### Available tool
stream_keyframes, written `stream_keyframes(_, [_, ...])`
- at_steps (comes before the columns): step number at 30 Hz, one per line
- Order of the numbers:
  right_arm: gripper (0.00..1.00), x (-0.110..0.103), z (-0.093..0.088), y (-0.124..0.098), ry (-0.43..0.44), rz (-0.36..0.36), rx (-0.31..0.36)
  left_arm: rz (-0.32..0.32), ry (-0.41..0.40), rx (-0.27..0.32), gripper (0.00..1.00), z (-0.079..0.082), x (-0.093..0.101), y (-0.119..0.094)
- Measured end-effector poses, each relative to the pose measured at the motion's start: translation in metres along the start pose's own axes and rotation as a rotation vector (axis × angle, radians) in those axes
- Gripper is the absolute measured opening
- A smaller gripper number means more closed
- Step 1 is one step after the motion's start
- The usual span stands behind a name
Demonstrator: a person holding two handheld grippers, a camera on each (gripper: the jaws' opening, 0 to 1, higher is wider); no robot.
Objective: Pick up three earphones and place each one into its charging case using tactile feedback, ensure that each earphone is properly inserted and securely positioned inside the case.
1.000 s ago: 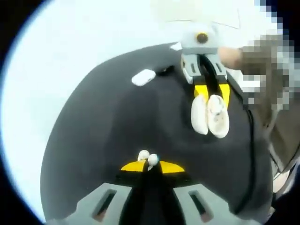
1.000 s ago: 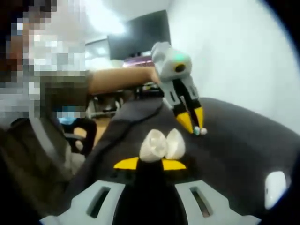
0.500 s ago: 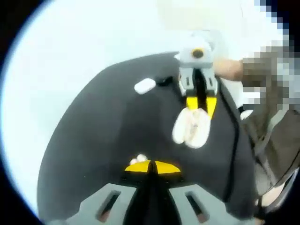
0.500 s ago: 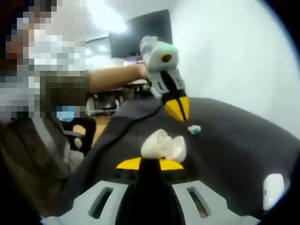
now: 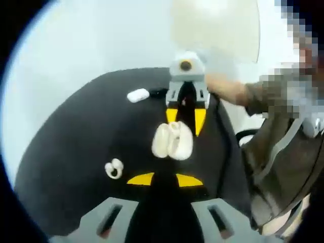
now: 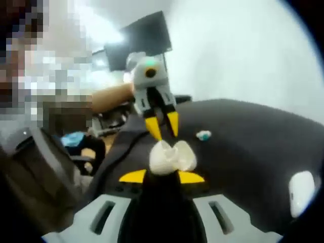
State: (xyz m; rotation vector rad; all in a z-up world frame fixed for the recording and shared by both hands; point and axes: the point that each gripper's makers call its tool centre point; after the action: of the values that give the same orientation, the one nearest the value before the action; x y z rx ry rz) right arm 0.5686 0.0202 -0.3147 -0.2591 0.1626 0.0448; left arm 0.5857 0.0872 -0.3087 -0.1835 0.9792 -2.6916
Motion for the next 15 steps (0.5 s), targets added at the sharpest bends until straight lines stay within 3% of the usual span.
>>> stream_keyframes(4, [0.3,-0.001,0.003,0.0,0.063,0.029,0.016,-0.005,-0.005,0.029,0.11,0.004,0.001,0.003])
stream_keyframes(9, [0.29,0.002,0.004,0.0,0.142,0.039,0.026,0.011,0.03,-0.001,0.1,-0.002,-0.004,0.003])
stream_keyframes(12, [0.28,0.001,0.001,0.001,0.098,0.019,0.018,0.151,0.049,-0.006,0.11,-0.001,-0.035,-0.01])
stream_keyframes(15, [0.27,-0.001,0.0,0.001,0.054,0.013,0.011,0.299,0.227,-0.073,0.14,-0.004,-0.062,-0.023])
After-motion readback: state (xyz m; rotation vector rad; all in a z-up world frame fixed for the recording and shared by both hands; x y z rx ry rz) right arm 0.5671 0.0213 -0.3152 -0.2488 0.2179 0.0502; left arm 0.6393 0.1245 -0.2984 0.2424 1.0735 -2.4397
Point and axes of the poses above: the point that each gripper's makers call its tool centre point, and the gripper's own axes: y roughly forward along the fingers, x roughly to its right, z roughly out of its top, and after that the axes turned 2 degrees about z, right-handed
